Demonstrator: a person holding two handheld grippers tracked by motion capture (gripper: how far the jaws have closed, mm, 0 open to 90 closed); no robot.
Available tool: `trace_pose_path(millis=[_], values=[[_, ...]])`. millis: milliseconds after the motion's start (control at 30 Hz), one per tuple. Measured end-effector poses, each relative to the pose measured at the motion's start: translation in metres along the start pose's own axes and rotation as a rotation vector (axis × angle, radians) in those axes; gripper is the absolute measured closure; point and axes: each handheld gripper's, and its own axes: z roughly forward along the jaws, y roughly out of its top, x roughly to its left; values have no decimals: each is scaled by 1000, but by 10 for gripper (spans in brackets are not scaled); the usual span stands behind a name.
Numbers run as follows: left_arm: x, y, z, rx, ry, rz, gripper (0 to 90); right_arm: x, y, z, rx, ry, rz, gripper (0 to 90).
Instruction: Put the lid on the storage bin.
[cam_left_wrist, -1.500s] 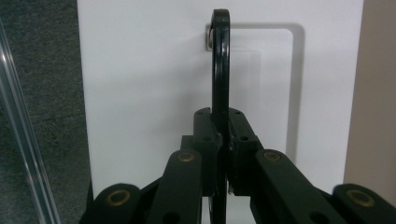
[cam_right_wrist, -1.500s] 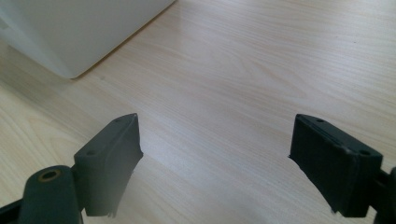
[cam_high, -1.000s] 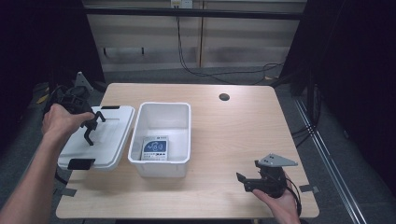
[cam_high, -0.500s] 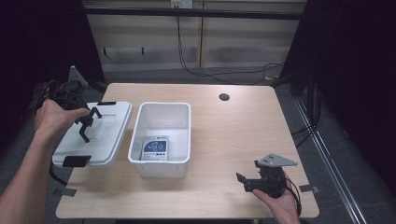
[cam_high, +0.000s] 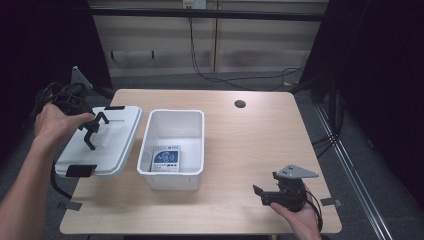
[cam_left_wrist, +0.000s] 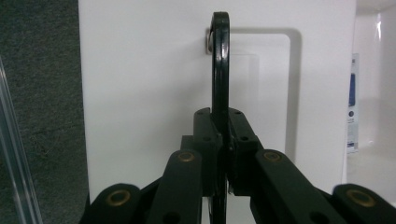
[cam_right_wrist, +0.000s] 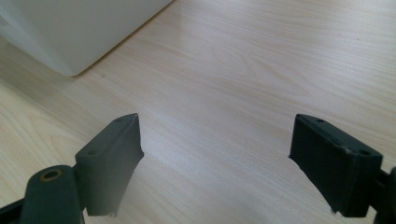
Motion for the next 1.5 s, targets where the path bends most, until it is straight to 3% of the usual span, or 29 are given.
trace_pose_path(millis=[500, 600, 1233, 1500], values=[[-16, -2, -12, -18, 0, 28, 847, 1, 0, 0, -2, 5, -3, 158], [-22, -2, -15, -23, 26, 39, 848, 0, 0, 1, -1, 6, -3, 158], [-66, 4, -20, -37, -4, 114, 848, 1, 0, 0, -1, 11, -6, 158], [-76, 5, -20, -36, -9, 118, 848, 1, 0, 0, -1, 10, -5, 158]])
